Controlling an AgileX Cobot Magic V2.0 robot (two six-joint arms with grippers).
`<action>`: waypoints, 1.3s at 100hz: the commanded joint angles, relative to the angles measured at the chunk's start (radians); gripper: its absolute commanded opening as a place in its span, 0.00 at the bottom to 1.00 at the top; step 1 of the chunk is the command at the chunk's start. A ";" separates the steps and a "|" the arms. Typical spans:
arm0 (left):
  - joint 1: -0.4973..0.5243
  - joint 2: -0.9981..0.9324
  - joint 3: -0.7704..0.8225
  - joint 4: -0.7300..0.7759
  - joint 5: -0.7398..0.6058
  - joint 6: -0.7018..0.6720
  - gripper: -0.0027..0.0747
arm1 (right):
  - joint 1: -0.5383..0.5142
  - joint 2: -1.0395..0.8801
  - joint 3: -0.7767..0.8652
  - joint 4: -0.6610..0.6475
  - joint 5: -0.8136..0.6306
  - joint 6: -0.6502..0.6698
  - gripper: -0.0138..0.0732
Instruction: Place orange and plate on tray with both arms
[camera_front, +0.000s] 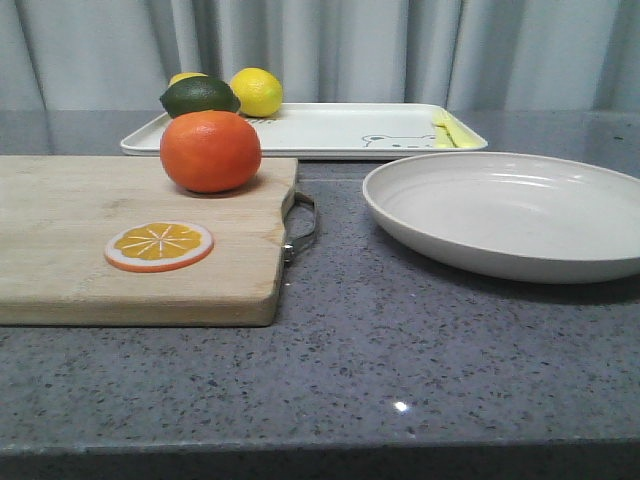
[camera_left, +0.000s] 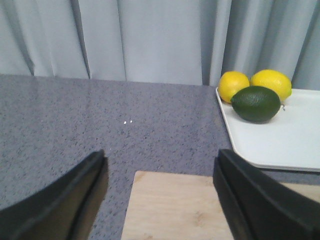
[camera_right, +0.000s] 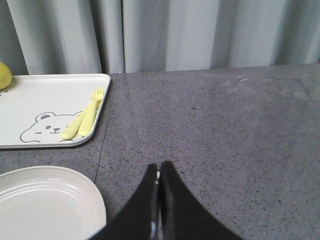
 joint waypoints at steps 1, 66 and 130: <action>-0.036 0.021 -0.078 -0.003 -0.040 -0.006 0.74 | -0.006 0.007 -0.040 -0.013 -0.072 -0.003 0.09; -0.498 0.537 -0.642 -0.034 0.486 -0.006 0.77 | -0.006 0.007 -0.040 -0.013 -0.068 -0.003 0.09; -0.541 0.825 -0.913 -0.068 0.785 -0.006 0.77 | -0.006 0.007 -0.040 -0.013 -0.068 -0.003 0.09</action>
